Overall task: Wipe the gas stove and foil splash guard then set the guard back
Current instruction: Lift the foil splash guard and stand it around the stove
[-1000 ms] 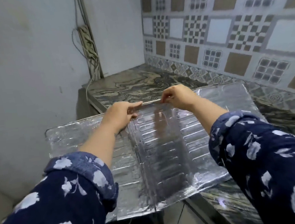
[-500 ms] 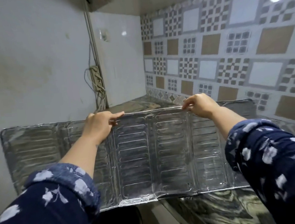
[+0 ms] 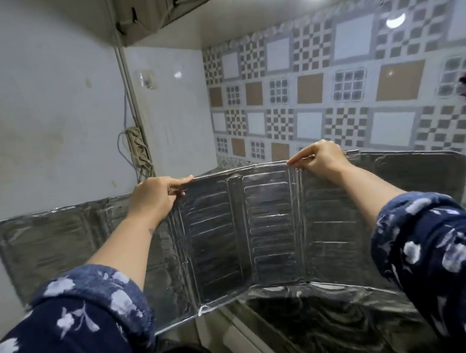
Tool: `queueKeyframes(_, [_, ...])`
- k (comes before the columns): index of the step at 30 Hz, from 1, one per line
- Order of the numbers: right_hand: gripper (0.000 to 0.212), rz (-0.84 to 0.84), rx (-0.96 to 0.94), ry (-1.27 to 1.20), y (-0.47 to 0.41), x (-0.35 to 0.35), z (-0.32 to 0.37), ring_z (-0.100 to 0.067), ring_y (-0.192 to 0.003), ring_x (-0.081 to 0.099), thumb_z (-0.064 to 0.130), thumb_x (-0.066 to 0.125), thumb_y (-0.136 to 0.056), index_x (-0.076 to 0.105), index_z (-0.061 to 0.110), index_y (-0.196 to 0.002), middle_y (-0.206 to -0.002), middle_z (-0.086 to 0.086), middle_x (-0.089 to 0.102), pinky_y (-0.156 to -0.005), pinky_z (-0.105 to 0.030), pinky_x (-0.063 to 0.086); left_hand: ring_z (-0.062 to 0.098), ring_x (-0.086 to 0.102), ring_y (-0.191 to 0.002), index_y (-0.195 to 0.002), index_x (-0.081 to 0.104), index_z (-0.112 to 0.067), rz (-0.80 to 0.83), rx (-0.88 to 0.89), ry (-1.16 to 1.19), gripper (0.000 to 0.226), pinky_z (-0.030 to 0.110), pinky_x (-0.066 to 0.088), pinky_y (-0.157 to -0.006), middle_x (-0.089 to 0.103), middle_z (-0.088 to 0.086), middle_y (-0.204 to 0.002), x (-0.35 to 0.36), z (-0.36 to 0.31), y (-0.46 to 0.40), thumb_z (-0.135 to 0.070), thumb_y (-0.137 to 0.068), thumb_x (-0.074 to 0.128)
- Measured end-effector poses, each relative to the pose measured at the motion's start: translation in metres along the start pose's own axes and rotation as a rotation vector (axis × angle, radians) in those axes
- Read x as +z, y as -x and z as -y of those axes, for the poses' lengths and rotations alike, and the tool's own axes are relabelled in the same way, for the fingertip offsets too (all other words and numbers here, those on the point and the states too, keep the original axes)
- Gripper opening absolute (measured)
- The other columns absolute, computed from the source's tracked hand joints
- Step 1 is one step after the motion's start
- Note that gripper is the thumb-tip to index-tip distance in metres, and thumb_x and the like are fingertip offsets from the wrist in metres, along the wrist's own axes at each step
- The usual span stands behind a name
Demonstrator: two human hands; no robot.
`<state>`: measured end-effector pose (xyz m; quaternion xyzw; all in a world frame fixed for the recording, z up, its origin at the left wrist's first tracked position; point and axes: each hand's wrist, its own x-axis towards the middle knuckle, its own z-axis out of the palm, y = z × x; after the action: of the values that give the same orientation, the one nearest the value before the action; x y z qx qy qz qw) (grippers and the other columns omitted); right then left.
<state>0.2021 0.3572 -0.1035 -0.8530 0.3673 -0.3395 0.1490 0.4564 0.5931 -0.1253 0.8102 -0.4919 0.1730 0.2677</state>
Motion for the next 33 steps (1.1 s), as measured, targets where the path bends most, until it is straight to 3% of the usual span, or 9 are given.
queueKeyframes(2, [0.015,-0.024,-0.012,0.007,-0.007,-0.021,0.001,-0.01,-0.093,0.066,0.021,0.074,-0.081,0.077,0.034,-0.087,-0.099,0.003,0.076,-0.091,-0.023,0.047,0.029,0.066,-0.094,-0.118,0.063,-0.041,-0.021,0.027,0.029,0.042,0.035,0.047,-0.068,0.072,0.0,-0.115,-0.005,-0.009,-0.017,-0.011,-0.088,0.058])
queueKeyframes(4, [0.015,-0.06,-0.025,0.049,-0.012,-0.045,0.002,-0.011,-0.1,0.064,0.026,0.073,-0.081,0.076,0.036,-0.09,-0.103,0.005,0.075,-0.104,-0.033,0.041,0.029,0.066,-0.091,-0.119,0.062,-0.041,-0.038,0.062,0.051,0.04,0.033,0.044,-0.063,0.072,0.002,-0.114,-0.007,-0.022,-0.035,-0.015,-0.089,0.06])
queueKeyframes(8, [0.016,-0.17,-0.041,0.197,-0.015,-0.1,-0.006,-0.012,-0.11,0.059,0.038,0.072,-0.079,0.073,0.041,-0.095,-0.105,0.012,0.073,-0.107,-0.039,0.024,0.034,0.065,-0.096,-0.12,0.062,-0.04,-0.077,0.132,0.096,0.036,0.037,0.048,-0.069,0.071,0.007,-0.116,-0.003,-0.068,-0.071,-0.023,-0.089,0.062])
queueKeyframes(13, [0.016,-0.302,0.014,0.315,0.0,-0.182,-0.036,-0.017,-0.103,0.064,0.039,0.071,-0.08,0.074,0.037,-0.096,-0.1,0.006,0.075,-0.101,-0.04,0.039,0.032,0.063,-0.106,-0.121,0.06,-0.04,-0.125,0.282,0.245,0.037,0.037,0.049,-0.08,0.07,0.006,-0.118,0.01,-0.149,-0.106,-0.028,-0.087,0.066])
queueKeyframes(17, [0.022,-0.451,0.057,0.416,0.014,-0.25,-0.066,-0.025,-0.097,0.067,0.033,0.072,-0.081,0.073,0.028,-0.102,-0.104,-0.001,0.074,-0.08,-0.027,0.045,0.025,0.064,-0.107,-0.123,0.059,-0.041,-0.154,0.443,0.294,0.04,0.035,0.049,-0.085,0.069,0.002,-0.121,0.016,-0.226,-0.136,-0.022,-0.088,0.062])
queueKeyframes(24, [0.021,-0.57,0.118,0.571,0.045,-0.359,-0.142,-0.023,-0.097,0.067,0.034,0.074,-0.078,0.073,0.035,-0.099,-0.097,0.001,0.076,-0.089,-0.042,0.051,0.022,0.062,-0.115,-0.118,0.062,-0.042,-0.217,0.52,0.429,0.033,0.033,0.044,-0.097,0.068,0.0,-0.121,0.043,-0.381,-0.162,-0.032,-0.086,0.063])
queueKeyframes(26, [0.024,-0.582,0.13,0.631,0.056,-0.384,-0.169,-0.028,-0.096,0.066,0.035,0.075,-0.076,0.073,0.033,-0.099,-0.093,-0.004,0.076,-0.086,-0.045,0.05,0.024,0.063,-0.111,-0.118,0.063,-0.041,-0.187,0.562,0.489,0.035,0.035,0.045,-0.097,0.07,-0.001,-0.118,0.06,-0.421,-0.163,-0.031,-0.084,0.066])
queueKeyframes(30, [0.026,-0.598,0.179,0.766,0.072,-0.43,-0.227,-0.03,-0.079,0.064,0.041,0.073,-0.076,0.07,0.037,-0.102,-0.089,-0.012,0.073,-0.067,-0.031,0.047,0.026,0.066,-0.094,-0.121,0.064,-0.031,-0.08,0.701,0.582,0.043,0.034,0.048,-0.09,0.074,0.006,-0.104,0.097,-0.495,-0.162,-0.018,-0.08,0.071])
queueKeyframes(33, [0.024,-0.632,0.212,0.782,0.08,-0.459,-0.267,-0.031,-0.083,0.063,0.04,0.072,-0.077,0.07,0.039,-0.101,-0.093,-0.013,0.072,-0.077,-0.034,0.044,0.021,0.06,-0.077,-0.122,0.063,-0.023,-0.073,0.811,0.588,0.044,0.035,0.05,-0.082,0.068,0.003,-0.084,0.118,-0.544,-0.166,-0.013,-0.08,0.071])
